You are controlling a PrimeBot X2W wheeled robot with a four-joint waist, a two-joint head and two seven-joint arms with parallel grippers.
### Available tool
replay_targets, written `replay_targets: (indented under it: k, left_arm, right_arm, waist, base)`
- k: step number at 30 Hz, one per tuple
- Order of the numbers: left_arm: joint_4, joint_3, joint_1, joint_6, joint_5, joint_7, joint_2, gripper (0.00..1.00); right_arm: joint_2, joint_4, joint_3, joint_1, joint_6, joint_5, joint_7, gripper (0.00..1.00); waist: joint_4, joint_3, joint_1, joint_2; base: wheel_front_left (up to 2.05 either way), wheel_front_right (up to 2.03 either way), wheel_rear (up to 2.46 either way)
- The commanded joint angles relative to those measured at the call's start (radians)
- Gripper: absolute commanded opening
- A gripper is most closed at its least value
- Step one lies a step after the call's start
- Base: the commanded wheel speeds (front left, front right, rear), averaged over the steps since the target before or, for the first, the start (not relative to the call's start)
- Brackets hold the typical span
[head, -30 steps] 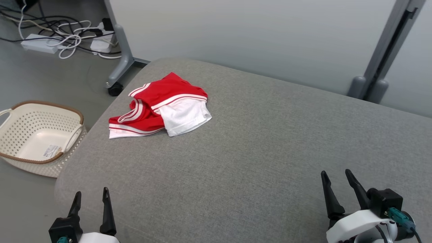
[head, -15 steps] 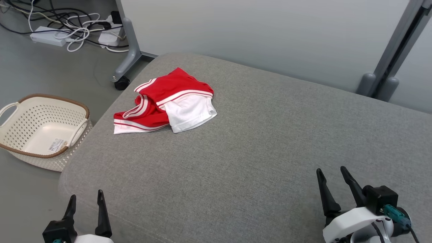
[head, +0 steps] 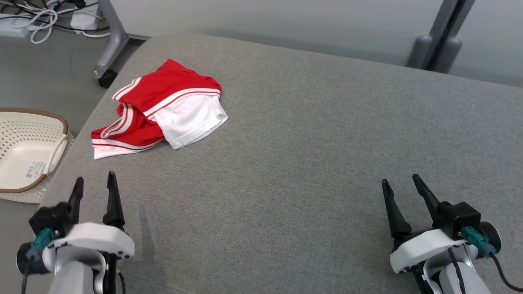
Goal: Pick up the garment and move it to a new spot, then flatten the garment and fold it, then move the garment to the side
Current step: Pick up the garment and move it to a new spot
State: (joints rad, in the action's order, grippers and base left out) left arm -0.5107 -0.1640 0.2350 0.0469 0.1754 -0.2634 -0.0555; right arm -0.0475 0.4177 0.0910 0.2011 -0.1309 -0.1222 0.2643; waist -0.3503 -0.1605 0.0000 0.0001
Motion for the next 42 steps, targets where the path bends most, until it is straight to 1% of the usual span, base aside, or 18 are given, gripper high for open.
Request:
replay_targets:
  k: [1,2,3,5,9,16,24,26,29,30,31,32,38,42]
  left_arm:
    - [-0.031,-0.016,0.058,0.016,0.005,-0.002,-0.022,1.00]
    - [-0.059,-0.024,0.090,0.025,0.010,-0.002,-0.029,1.00]
    - [-0.059,-0.024,0.090,0.025,0.010,-0.002,-0.029,1.00]
    - [-0.109,-0.031,0.152,0.043,0.013,-0.002,-0.045,1.00]
    - [-0.183,-0.043,0.253,0.064,0.017,-0.002,-0.088,1.00]
    - [-0.326,-0.031,0.401,0.083,0.045,-0.002,-0.152,1.00]
    - [-0.496,-0.026,0.512,0.083,0.097,-0.002,-0.200,1.00]
    - [-0.537,-0.030,0.534,0.073,0.095,-0.002,-0.212,1.00]
    - [-0.556,-0.037,0.557,0.057,0.094,-0.002,-0.215,1.00]
    - [-0.554,-0.038,0.561,0.055,0.092,-0.002,-0.213,0.75]
    - [-0.546,-0.036,0.565,0.053,0.085,-0.002,-0.213,0.18]
    - [-0.537,-0.043,0.567,0.049,0.089,-0.002,-0.212,0.00]
    - [-0.443,-0.047,0.534,0.057,0.064,-0.002,-0.207,0.00]
    - [-0.349,-0.021,0.532,0.068,0.027,-0.002,-0.198,0.00]
  right_arm:
    - [-0.007,-0.009,-0.002,0.021,0.000,0.012,0.000,1.00]
    - [-0.007,-0.013,-0.003,0.027,0.000,0.021,0.000,1.00]
    - [-0.007,-0.013,-0.003,0.027,0.000,0.021,0.000,1.00]
    - [-0.006,-0.022,0.001,0.042,0.000,0.034,0.000,1.00]
    - [-0.007,-0.042,0.005,0.074,0.000,0.050,0.000,1.00]
    - [-0.006,-0.070,0.010,0.112,0.000,0.068,0.000,1.00]
    - [-0.009,-0.072,0.007,0.122,0.000,0.083,0.000,1.00]
    - [-0.010,-0.073,0.008,0.126,0.000,0.084,0.000,1.00]
    - [-0.014,-0.075,0.006,0.127,0.000,0.087,0.000,1.00]
    - [-0.014,-0.075,0.002,0.125,0.000,0.088,0.000,1.00]
    - [-0.014,-0.075,0.001,0.123,0.000,0.088,0.000,1.00]
    - [-0.014,-0.074,0.000,0.122,0.000,0.088,0.000,1.00]
    - [-0.010,-0.066,0.002,0.114,0.000,0.071,0.000,1.00]
    - [-0.007,-0.062,0.007,0.109,0.000,0.054,0.000,1.00]
  waist:
    - [0.042,-0.056,0.0000,-0.0001]
    - [0.050,-0.069,0.0000,-0.0001]
    - [0.050,-0.069,0.0000,-0.0001]
    - [0.071,-0.098,0.0000,-0.0001]
    - [0.112,-0.155,0.0000,-0.0001]
    - [0.175,-0.230,0.0000,-0.0001]
    - [0.222,-0.274,0.0000,-0.0001]
    - [0.232,-0.283,0.0000,-0.0001]
    - [0.243,-0.294,0.0000,-0.0001]
    - [0.244,-0.295,0.0000,-0.0001]
    - [0.246,-0.294,0.0000,-0.0001]
    - [0.248,-0.292,0.0000,-0.0001]
    - [0.263,-0.254,0.0000,-0.0001]
    - [0.274,-0.215,0.0000,-0.0001]
  base:
    - [0.00,0.00,0.00]
    - [0.00,0.00,0.00]
    - [0.00,0.00,0.00]
    - [0.00,0.00,0.00]
    - [0.00,0.00,0.00]
    - [0.00,0.00,0.00]
    - [0.00,0.00,0.00]
    - [0.00,0.00,0.00]
    - [0.00,0.00,0.00]
    - [0.00,0.00,0.00]
    - [0.00,0.00,0.00]
    - [0.00,0.00,0.00]
    - [0.00,0.00,0.00]
    - [0.00,0.00,0.00]
